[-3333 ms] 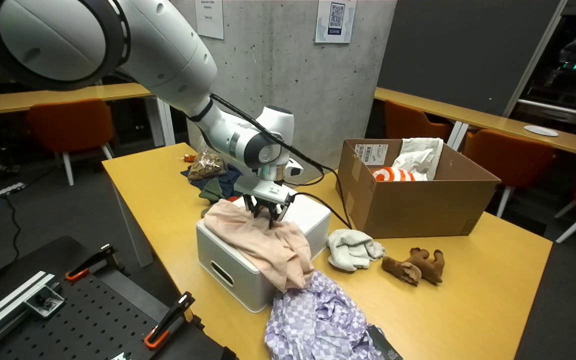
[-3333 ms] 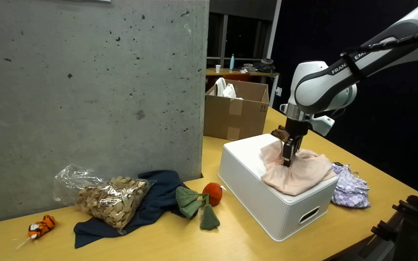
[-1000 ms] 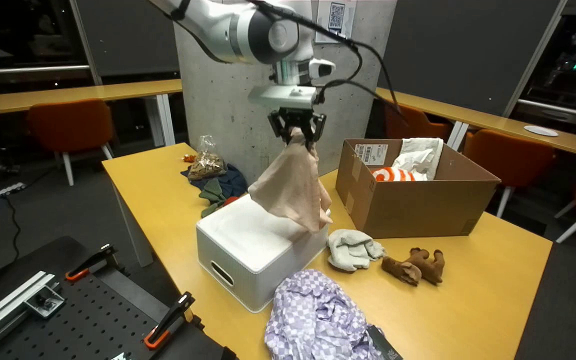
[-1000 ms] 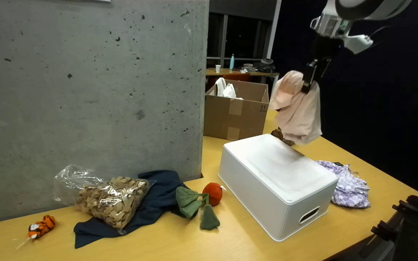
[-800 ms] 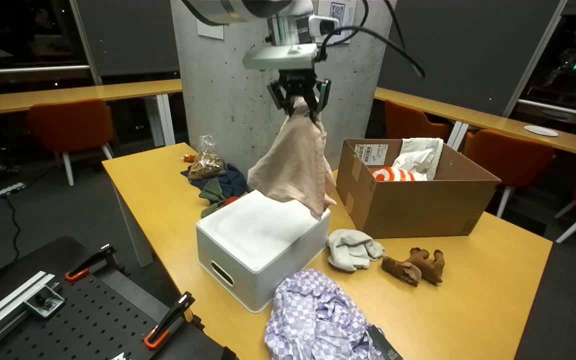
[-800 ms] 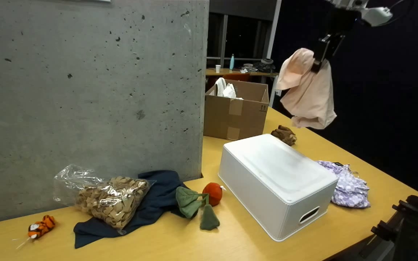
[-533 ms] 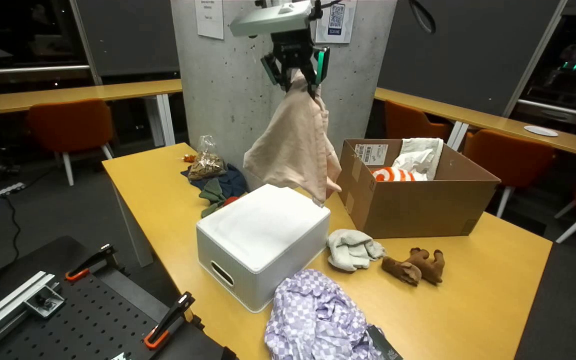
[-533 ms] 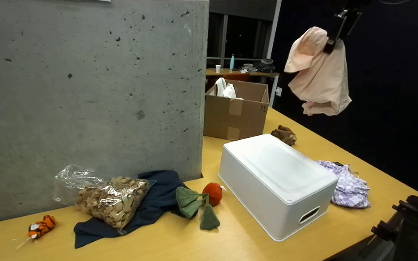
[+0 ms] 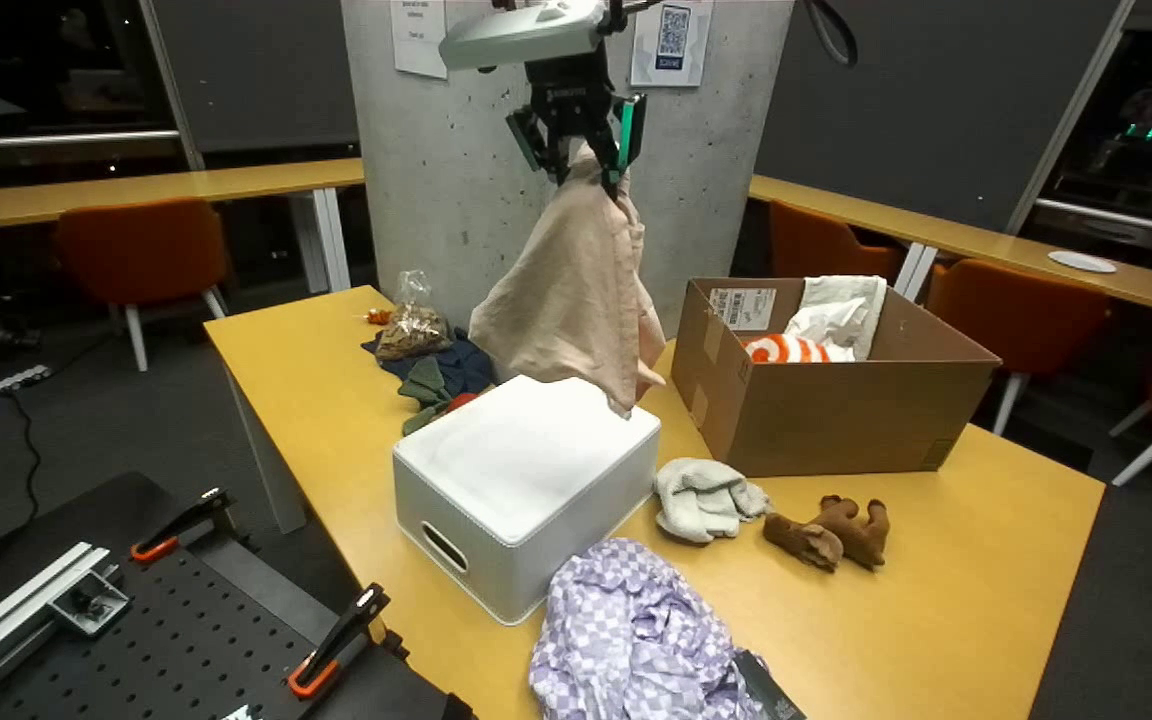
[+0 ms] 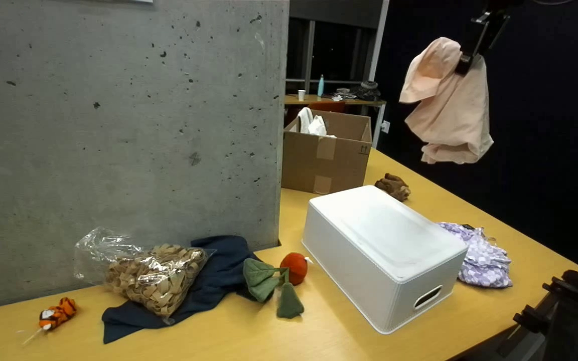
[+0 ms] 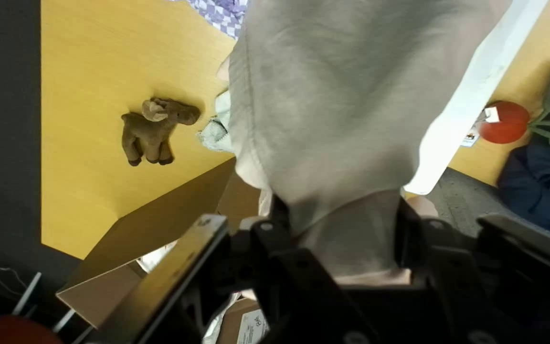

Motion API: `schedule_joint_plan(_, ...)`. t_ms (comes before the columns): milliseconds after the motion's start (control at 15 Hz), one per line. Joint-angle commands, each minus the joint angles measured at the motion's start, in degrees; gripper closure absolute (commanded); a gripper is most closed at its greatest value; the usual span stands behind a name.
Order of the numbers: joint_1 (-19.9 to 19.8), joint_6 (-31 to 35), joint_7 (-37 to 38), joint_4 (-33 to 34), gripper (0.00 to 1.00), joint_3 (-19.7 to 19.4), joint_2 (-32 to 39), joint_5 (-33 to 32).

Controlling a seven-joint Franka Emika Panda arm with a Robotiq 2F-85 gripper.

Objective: Cover the yellow container with the pink shirt and pick it up, place the yellow container back on the tub and the tshirt back

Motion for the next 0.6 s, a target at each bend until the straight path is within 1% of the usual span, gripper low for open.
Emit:
schedule_joint_plan(0, 1.2, -0.6, 1.4, -1.2, 0.76, -0.5, -0.8, -1.5)
schedule_joint_plan(200, 1.8, -0.3, 1.4, -1.5, 0.76, -0.2, 0.6, -1.3)
schedule_joint_plan(533, 3.6, 0.6, 1.7, -1.5, 0.76, 0.8, 6.2, -0.7)
